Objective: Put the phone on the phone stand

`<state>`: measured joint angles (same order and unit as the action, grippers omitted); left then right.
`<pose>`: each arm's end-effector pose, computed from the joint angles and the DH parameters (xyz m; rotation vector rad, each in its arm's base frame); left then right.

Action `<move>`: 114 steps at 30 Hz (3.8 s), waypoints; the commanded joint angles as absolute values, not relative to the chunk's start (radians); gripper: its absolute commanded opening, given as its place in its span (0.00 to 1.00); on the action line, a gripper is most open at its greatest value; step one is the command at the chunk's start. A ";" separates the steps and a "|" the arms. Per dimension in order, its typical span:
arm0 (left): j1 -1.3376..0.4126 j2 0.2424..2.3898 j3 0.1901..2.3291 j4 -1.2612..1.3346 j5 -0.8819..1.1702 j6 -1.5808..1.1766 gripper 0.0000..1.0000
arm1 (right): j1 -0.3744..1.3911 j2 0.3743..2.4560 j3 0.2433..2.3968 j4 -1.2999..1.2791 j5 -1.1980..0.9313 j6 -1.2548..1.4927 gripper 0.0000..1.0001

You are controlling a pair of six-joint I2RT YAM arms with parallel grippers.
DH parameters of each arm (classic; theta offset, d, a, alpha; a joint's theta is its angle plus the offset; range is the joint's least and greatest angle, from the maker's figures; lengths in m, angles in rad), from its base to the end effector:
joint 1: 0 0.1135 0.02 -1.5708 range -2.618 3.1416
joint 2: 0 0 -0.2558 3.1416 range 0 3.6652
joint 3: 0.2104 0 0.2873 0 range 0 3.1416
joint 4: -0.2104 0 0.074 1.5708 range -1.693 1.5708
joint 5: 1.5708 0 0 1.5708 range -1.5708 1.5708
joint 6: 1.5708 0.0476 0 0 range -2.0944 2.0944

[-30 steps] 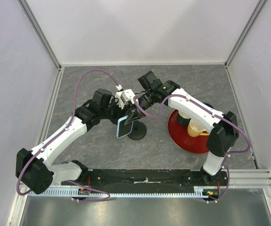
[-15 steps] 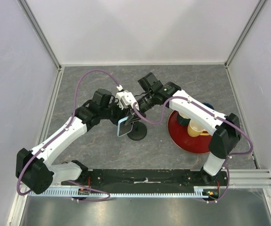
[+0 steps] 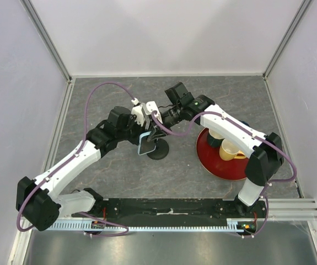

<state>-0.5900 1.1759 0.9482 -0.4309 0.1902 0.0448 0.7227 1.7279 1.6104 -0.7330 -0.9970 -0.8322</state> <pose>0.2479 -0.1768 0.2707 0.8064 2.1156 -0.5065 0.2825 0.3024 0.3178 -1.8189 1.2210 1.1223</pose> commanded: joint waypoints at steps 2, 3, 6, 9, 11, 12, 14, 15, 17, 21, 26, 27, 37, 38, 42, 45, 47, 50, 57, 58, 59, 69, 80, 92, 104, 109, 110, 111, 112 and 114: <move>-0.586 1.072 0.930 -0.334 -0.323 -0.093 0.02 | 0.695 1.692 1.583 -0.462 -0.643 -0.418 0.00; -0.586 1.069 0.928 -0.328 -0.369 -0.103 0.02 | 0.701 1.686 1.566 -0.403 -0.582 -0.384 0.00; -0.586 1.068 0.926 -0.345 -0.503 -0.130 0.02 | 0.713 1.674 1.545 -0.313 -0.376 -0.272 0.00; -0.586 1.072 0.939 -0.374 -0.577 -0.176 0.02 | 0.736 1.667 1.526 -0.287 -0.237 -0.200 0.00; -0.584 1.068 0.940 -0.374 -0.531 -0.201 0.02 | 0.744 1.655 1.506 -0.262 -0.164 -0.151 0.00; -0.583 1.066 0.940 -0.368 -0.511 -0.199 0.02 | 0.750 1.635 1.465 -0.233 -0.129 -0.129 0.00; -0.577 1.066 0.940 -0.368 -0.535 -0.192 0.02 | 0.755 1.618 1.416 -0.195 -0.068 -0.065 0.00; -0.574 1.063 0.940 -0.370 -0.549 -0.187 0.02 | 0.753 1.615 1.385 -0.178 -0.026 -0.054 0.00; -0.572 1.051 0.930 -0.364 -0.555 -0.179 0.02 | 0.755 1.620 1.376 -0.175 0.020 -0.025 0.00; -0.563 1.025 0.917 -0.347 -0.545 -0.175 0.02 | 0.753 1.623 1.385 -0.204 0.116 -0.005 0.00; -0.561 1.008 0.914 -0.341 -0.566 -0.166 0.02 | 0.781 1.661 1.436 -0.287 0.334 -0.008 0.00; -0.561 1.006 0.917 -0.345 -0.568 -0.167 0.02 | 0.782 1.663 1.445 -0.302 0.356 -0.003 0.00; -0.578 1.092 1.176 -0.750 -0.480 -0.334 0.02 | 0.871 1.692 1.477 -0.278 0.459 -0.032 0.00; -0.578 1.088 1.175 -0.765 -0.479 -0.344 0.02 | 0.871 1.695 1.483 -0.276 0.451 -0.032 0.00; -0.578 1.084 1.141 -0.836 -0.494 -0.445 0.02 | 0.877 1.730 1.491 -0.268 0.407 -0.041 0.00; -0.578 1.111 1.155 -0.916 -0.509 -0.531 0.02 | 0.876 1.758 1.503 -0.271 0.367 -0.051 0.00; -0.580 1.121 1.154 -0.937 -0.508 -0.561 0.02 | 0.876 1.781 1.519 -0.284 0.345 -0.057 0.00; -0.580 1.118 1.150 -0.965 -0.532 -0.589 0.02 | 0.876 1.801 1.535 -0.310 0.357 -0.063 0.00; -0.583 1.089 1.118 -1.072 -0.681 -0.685 0.02 | 0.873 1.793 1.540 -0.342 0.417 -0.057 0.00; -0.594 1.069 1.102 -1.066 -0.727 -0.727 0.02 | 0.871 1.795 1.549 -0.359 0.426 -0.046 0.00; -0.595 1.018 1.083 -1.046 -0.733 -0.732 0.02 | 0.873 1.799 1.566 -0.380 0.440 -0.038 0.00; -0.595 1.020 1.080 -1.092 -0.698 -0.828 0.02 | 0.873 1.778 1.523 -0.334 0.453 -0.074 0.00; -0.595 0.894 1.068 -1.137 -0.542 -0.767 0.42 | 0.864 1.795 1.508 -0.299 0.232 -0.110 0.00; -0.594 0.721 1.028 -1.109 -0.448 -0.717 0.57 | 0.810 1.783 1.482 -0.281 0.068 -0.092 0.00; -0.581 0.876 1.051 -0.681 -0.206 -0.453 0.70 | 0.767 1.706 1.456 -0.295 0.064 -0.049 0.61; -0.537 0.994 1.133 -0.588 -0.146 -0.397 0.75 | 0.747 1.661 1.407 -0.246 0.054 -0.038 0.68; -0.510 1.040 1.144 -0.563 -0.102 -0.385 0.75 | 0.742 1.658 1.402 -0.241 0.064 -0.035 0.68; -0.494 1.063 1.156 -0.555 -0.077 -0.384 0.75 | 0.733 1.655 1.396 -0.241 0.071 -0.038 0.69; -0.459 1.110 1.179 -0.546 -0.025 -0.382 0.75 | 0.730 1.651 1.391 -0.239 0.093 -0.037 0.69; -0.420 1.149 1.207 -0.519 0.038 -0.390 0.75 | 0.715 1.632 1.370 -0.226 0.135 -0.038 0.70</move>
